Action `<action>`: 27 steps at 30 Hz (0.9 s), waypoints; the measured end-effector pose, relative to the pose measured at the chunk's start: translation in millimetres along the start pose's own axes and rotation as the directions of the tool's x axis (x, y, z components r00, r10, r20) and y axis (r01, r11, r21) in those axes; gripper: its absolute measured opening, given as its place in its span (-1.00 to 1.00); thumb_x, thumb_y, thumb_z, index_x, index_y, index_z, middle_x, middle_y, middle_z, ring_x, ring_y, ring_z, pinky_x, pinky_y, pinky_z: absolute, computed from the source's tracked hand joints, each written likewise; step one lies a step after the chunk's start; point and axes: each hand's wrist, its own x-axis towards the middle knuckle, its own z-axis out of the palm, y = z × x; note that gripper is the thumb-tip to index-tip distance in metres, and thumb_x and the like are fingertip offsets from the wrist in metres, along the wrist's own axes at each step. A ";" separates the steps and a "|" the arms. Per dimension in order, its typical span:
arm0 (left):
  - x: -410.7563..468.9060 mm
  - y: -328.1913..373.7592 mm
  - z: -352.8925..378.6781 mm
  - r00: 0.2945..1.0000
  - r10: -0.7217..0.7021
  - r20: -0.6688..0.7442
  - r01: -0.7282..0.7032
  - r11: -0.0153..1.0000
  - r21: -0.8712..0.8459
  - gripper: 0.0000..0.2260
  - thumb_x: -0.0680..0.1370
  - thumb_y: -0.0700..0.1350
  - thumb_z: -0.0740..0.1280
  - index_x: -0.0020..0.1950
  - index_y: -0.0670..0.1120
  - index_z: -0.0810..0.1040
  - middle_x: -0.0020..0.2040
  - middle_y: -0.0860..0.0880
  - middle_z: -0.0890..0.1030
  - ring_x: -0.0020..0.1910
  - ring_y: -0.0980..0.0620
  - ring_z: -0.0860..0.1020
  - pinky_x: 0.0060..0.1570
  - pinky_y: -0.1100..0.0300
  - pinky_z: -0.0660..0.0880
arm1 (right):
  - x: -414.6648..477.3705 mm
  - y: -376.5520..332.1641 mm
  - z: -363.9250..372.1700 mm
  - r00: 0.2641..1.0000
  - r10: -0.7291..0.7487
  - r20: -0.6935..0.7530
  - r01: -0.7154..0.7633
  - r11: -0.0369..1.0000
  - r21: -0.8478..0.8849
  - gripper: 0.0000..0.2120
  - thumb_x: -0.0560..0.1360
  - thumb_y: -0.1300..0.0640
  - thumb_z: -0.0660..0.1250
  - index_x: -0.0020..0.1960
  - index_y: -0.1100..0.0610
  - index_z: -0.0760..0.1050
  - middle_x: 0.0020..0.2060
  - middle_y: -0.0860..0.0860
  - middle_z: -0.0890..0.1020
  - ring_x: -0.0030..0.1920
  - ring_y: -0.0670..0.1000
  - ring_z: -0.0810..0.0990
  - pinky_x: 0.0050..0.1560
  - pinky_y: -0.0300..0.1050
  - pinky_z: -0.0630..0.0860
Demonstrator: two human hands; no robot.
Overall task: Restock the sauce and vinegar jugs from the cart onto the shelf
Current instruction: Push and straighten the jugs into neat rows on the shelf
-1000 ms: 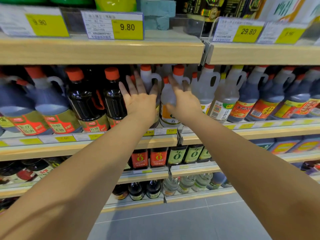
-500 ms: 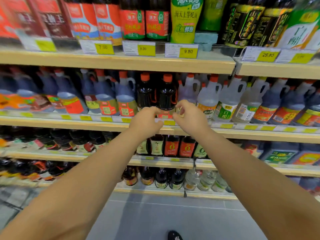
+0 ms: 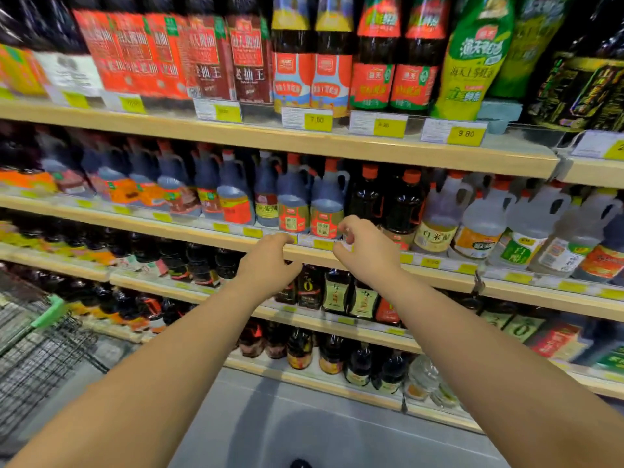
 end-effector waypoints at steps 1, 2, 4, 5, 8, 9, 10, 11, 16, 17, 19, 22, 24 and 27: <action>7.5 -4.0 1.0 1.000 0.001 -0.002 -0.001 1.000 -0.003 -0.52 0.48 0.04 0.32 0.38 0.02 0.34 0.37 -0.03 0.40 0.23 -0.06 0.47 0.06 0.02 0.51 | 7.2 0.5 5.9 1.000 0.002 0.003 -0.002 1.000 0.002 -0.65 0.48 -0.04 0.26 0.24 -0.01 0.36 0.05 -0.01 0.49 -0.09 0.09 0.54 -0.23 -0.05 0.48; 16.6 -8.3 2.4 1.000 0.004 -0.002 -0.004 1.000 0.002 -0.50 0.48 0.03 0.32 0.40 0.02 0.33 0.38 -0.03 0.38 0.25 -0.07 0.45 0.08 0.03 0.50 | 15.9 1.4 12.2 1.000 0.003 0.008 -0.003 1.000 -0.002 -0.62 0.48 -0.04 0.26 0.28 -0.02 0.33 0.09 0.00 0.47 -0.09 0.09 0.55 -0.23 -0.04 0.50; 35.6 -15.5 5.4 1.000 0.020 0.004 -0.020 1.000 0.011 -0.45 0.46 0.01 0.35 0.42 0.02 0.29 0.41 -0.06 0.33 0.30 -0.10 0.41 0.16 0.04 0.44 | 32.5 4.8 24.3 1.000 0.003 0.018 -0.003 1.000 -0.030 -0.55 0.48 -0.03 0.27 0.33 -0.04 0.27 0.15 0.03 0.42 -0.10 0.12 0.55 -0.22 0.01 0.54; 48.6 -20.7 7.0 1.000 0.029 0.005 -0.029 1.000 0.007 -0.43 0.46 -0.01 0.36 0.43 0.01 0.27 0.41 -0.08 0.31 0.33 -0.11 0.38 0.21 0.05 0.41 | 42.7 7.2 32.1 1.000 0.005 0.020 -0.004 0.999 -0.044 -0.51 0.47 -0.01 0.28 0.35 -0.05 0.23 0.18 0.04 0.38 -0.11 0.13 0.55 -0.25 0.01 0.54; 91.1 -34.1 11.9 1.000 0.025 -0.005 -0.025 1.000 0.001 -0.36 0.43 -0.03 0.37 0.47 0.06 0.19 0.44 -0.14 0.22 0.39 -0.19 0.29 0.30 -0.03 0.36 | 73.2 12.5 54.5 1.000 0.001 0.024 0.001 0.995 -0.100 -0.37 0.45 0.01 0.30 0.45 -0.08 0.11 0.32 0.09 0.27 -0.09 0.13 0.55 -0.34 -0.10 0.43; 105.6 -37.2 13.9 1.000 0.015 -0.017 -0.015 1.000 0.020 -0.33 0.43 -0.03 0.37 0.48 0.09 0.16 0.47 -0.18 0.17 0.41 -0.24 0.26 0.32 -0.07 0.34 | 83.0 13.4 61.5 0.999 0.005 0.031 -0.001 0.991 -0.136 -0.33 0.46 0.01 0.31 0.47 -0.09 0.07 0.38 0.11 0.21 -0.04 0.15 0.55 -0.33 -0.11 0.40; 120.0 -38.7 16.4 0.999 0.013 -0.033 -0.012 0.999 0.040 -0.31 0.42 -0.02 0.37 0.49 0.13 0.13 0.49 -0.20 0.12 0.42 -0.27 0.22 0.32 -0.09 0.32 | 92.7 14.0 68.0 0.999 0.013 0.034 -0.007 0.985 -0.173 -0.29 0.46 0.00 0.31 0.49 -0.09 0.02 0.42 0.13 0.15 0.02 0.17 0.54 -0.30 -0.10 0.40; 133.2 -38.8 19.3 0.999 0.018 -0.048 -0.015 0.998 0.056 -0.29 0.42 -0.01 0.38 0.49 0.14 0.10 0.50 -0.21 0.08 0.42 -0.29 0.21 0.30 -0.11 0.31 | 101.7 14.2 73.8 0.999 0.023 0.030 -0.017 0.979 -0.203 -0.27 0.47 -0.01 0.32 0.50 -0.10 -0.01 0.45 0.14 0.10 0.06 0.18 0.53 -0.27 -0.08 0.43; 181.0 -27.0 37.7 0.993 0.032 -0.117 -0.009 0.983 0.186 -0.32 0.40 0.03 0.40 0.44 0.10 0.15 0.45 -0.23 0.05 0.32 -0.31 0.29 0.19 -0.07 0.38 | 138.6 14.6 89.0 0.997 0.069 -0.042 -0.079 0.946 -0.316 -0.25 0.43 -0.10 0.35 0.47 -0.08 0.00 0.43 0.21 0.13 0.11 0.24 0.50 -0.27 -0.04 0.42; 186.7 -23.3 41.5 0.989 0.039 -0.140 -0.012 0.981 0.192 -0.33 0.40 0.03 0.39 0.44 0.12 0.15 0.44 -0.24 0.07 0.31 -0.30 0.29 0.20 -0.07 0.37 | 143.2 15.3 90.1 0.996 0.072 -0.060 -0.088 0.942 -0.323 -0.23 0.41 -0.12 0.35 0.47 -0.10 0.00 0.45 0.21 0.12 0.08 0.24 0.52 -0.28 -0.05 0.40; 195.0 -16.9 48.0 0.984 0.035 -0.173 -0.004 0.984 0.176 -0.31 0.41 0.07 0.38 0.46 0.17 0.14 0.44 -0.26 0.09 0.31 -0.31 0.27 0.23 -0.10 0.34 | 150.1 15.9 92.5 0.994 0.075 -0.074 -0.096 0.933 -0.346 -0.19 0.40 -0.18 0.34 0.49 -0.14 -0.05 0.47 0.21 0.10 0.03 0.23 0.55 -0.28 -0.06 0.39; 200.0 -12.7 55.4 0.978 0.015 -0.209 0.012 0.992 0.124 -0.29 0.39 0.08 0.39 0.47 0.21 0.12 0.49 -0.25 -0.02 0.33 -0.32 0.26 0.27 -0.12 0.33 | 155.6 14.6 97.6 0.992 0.102 -0.074 -0.124 0.905 -0.408 -0.13 0.40 -0.22 0.34 0.50 -0.15 -0.13 0.47 0.22 0.11 -0.01 0.21 0.59 -0.27 -0.07 0.36; 199.5 -13.4 61.4 0.968 0.013 -0.250 0.007 0.997 0.076 -0.26 0.38 0.06 0.42 0.46 0.25 0.11 0.52 -0.21 -0.10 0.34 -0.30 0.27 0.26 -0.12 0.31 | 155.4 14.4 100.5 0.989 0.117 -0.088 -0.144 0.892 -0.428 -0.12 0.40 -0.20 0.36 0.50 -0.14 -0.13 0.48 0.21 0.11 -0.01 0.20 0.59 -0.27 -0.07 0.35; 203.3 -18.8 64.2 0.960 0.029 -0.279 -0.006 0.997 0.081 -0.20 0.38 0.10 0.43 0.47 0.31 0.03 0.53 -0.22 -0.11 0.33 -0.30 0.27 0.27 -0.13 0.28 | 153.2 14.4 102.2 0.987 0.123 -0.102 -0.156 0.891 -0.426 -0.11 0.40 -0.17 0.39 0.50 -0.16 -0.12 0.49 0.18 0.09 -0.03 0.20 0.60 -0.27 -0.06 0.35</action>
